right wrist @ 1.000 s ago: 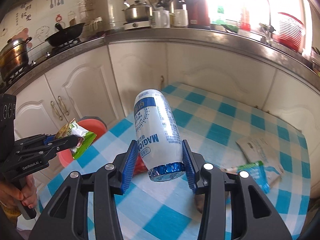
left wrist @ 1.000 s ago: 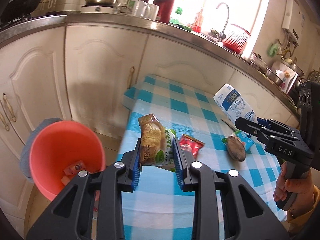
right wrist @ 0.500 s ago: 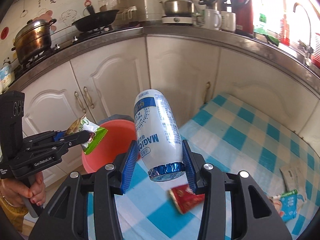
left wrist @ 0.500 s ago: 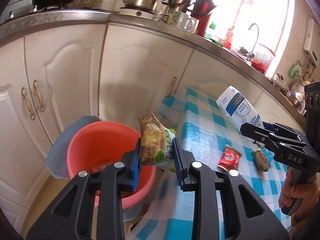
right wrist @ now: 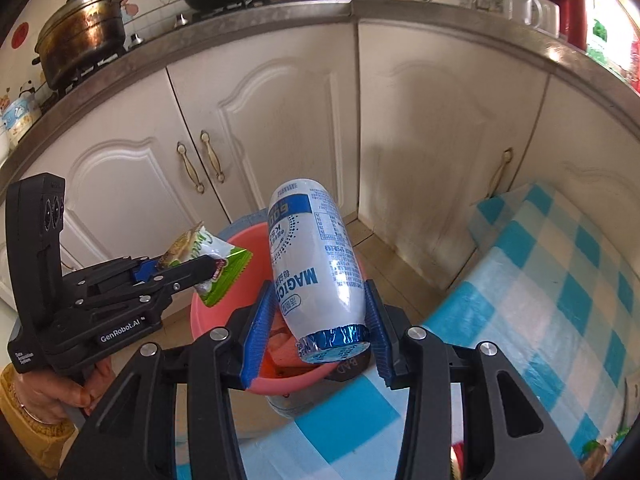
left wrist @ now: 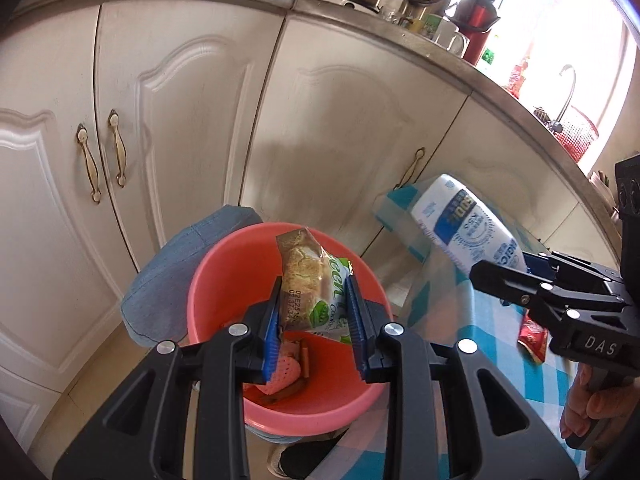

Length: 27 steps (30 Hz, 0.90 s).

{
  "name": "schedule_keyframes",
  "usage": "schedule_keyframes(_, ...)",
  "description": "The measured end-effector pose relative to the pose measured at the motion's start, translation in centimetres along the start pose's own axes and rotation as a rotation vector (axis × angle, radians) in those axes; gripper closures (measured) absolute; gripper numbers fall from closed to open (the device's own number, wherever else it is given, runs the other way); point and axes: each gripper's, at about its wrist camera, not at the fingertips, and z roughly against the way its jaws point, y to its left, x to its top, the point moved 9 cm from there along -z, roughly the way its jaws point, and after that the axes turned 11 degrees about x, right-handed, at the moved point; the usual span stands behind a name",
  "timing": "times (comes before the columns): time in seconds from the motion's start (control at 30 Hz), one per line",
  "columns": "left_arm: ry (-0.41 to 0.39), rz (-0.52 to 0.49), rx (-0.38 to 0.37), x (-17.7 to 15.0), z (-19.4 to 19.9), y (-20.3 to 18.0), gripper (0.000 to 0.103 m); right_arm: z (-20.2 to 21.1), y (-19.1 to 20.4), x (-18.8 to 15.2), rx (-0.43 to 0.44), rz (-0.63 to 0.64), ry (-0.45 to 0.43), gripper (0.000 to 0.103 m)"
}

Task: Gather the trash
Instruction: 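Carry wrapper and bottle over the orange bucket and open both tools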

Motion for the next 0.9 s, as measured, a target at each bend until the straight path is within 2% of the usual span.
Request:
schedule_keyframes(0.37, 0.079, 0.019, 0.034, -0.7, -4.4, 1.2, 0.073, -5.8, -0.7, -0.3, 0.02, -0.003, 0.114, 0.058)
schedule_keyframes(0.73, 0.127, -0.001, 0.07, -1.5, -7.1, 1.5, 0.072, -7.6, -0.9, -0.7, 0.021, -0.017, 0.152, 0.057)
schedule_keyframes(0.77, 0.132, 0.0, 0.077, -1.6, -7.4, 1.7, 0.071, -7.7, -0.9, -0.8, 0.026, -0.021, 0.157, 0.053)
schedule_keyframes(0.8, 0.143, 0.002, 0.088, -1.7, -7.8, 1.8, 0.07, -7.8, -0.9, -0.8, 0.019, -0.022, 0.153, 0.041)
schedule_keyframes(0.87, 0.168, -0.007, 0.112, -2.0, -8.4, 2.1, 0.047, -7.4, -0.9, -0.6, 0.007, -0.017, 0.128, 0.031)
schedule_keyframes(0.9, 0.171, -0.011, 0.137, -2.0, -8.6, 2.4, 0.039, -7.1, -0.9, -0.5, 0.01, -0.019, 0.108, 0.027)
